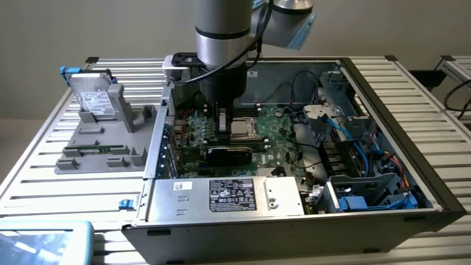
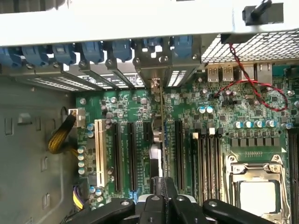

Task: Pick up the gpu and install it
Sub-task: 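Press down on the gpu until it lock into place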

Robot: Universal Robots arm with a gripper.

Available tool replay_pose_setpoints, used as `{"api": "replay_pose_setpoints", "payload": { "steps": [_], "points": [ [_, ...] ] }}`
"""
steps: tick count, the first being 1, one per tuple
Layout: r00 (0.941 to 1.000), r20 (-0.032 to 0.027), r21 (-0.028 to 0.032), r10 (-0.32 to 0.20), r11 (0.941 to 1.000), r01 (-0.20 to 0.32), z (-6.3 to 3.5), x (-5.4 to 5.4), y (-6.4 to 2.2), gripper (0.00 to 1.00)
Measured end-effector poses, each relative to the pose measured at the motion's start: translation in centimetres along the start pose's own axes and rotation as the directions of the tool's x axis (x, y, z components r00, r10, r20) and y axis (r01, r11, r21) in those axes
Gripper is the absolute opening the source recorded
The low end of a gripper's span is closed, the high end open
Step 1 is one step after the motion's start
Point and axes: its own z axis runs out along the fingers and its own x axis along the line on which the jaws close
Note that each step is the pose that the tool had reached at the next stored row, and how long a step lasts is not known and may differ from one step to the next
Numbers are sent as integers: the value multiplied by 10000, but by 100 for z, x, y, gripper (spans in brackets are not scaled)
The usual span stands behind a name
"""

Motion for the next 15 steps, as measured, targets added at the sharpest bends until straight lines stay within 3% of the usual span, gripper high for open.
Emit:
{"api": "replay_pose_setpoints", "payload": {
  "steps": [5, 15],
  "points": [
    [10000, -14, -5, 0, 10000, 0, -204, 9, 0, 12],
    [10000, -14, -14, 0, 10000, 0, -205, 9, 0, 12]
  ]
}}
